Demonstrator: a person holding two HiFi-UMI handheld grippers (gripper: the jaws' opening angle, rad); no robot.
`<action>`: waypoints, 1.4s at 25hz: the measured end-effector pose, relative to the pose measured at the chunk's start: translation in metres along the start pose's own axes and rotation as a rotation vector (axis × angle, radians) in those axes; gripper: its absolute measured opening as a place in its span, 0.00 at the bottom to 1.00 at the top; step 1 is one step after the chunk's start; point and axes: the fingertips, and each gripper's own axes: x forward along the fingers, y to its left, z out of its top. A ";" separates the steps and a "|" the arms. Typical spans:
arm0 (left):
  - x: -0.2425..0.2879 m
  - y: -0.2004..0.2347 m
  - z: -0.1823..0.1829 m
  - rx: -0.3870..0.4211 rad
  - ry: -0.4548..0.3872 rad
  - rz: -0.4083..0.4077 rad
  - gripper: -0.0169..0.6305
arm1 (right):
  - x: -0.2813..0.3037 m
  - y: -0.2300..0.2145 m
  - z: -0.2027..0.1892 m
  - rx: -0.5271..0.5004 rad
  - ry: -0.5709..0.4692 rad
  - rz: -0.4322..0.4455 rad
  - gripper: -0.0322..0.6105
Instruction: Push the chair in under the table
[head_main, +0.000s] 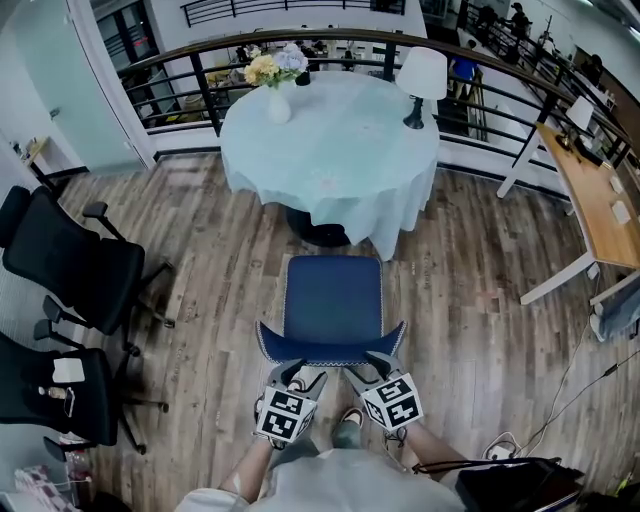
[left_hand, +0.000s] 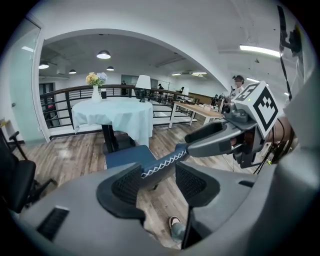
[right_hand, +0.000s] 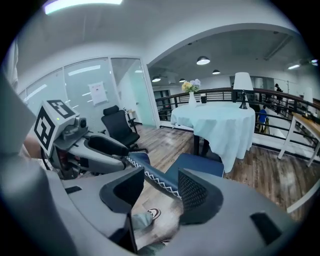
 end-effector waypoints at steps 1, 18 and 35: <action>0.001 0.000 -0.002 0.003 0.002 0.007 0.35 | 0.001 0.001 -0.002 -0.022 0.005 -0.001 0.37; 0.004 0.002 -0.007 0.180 0.060 0.180 0.34 | 0.013 -0.002 -0.011 -0.210 0.121 -0.035 0.37; 0.019 0.028 0.012 0.128 0.069 0.320 0.23 | 0.027 -0.017 0.005 -0.227 0.087 -0.035 0.37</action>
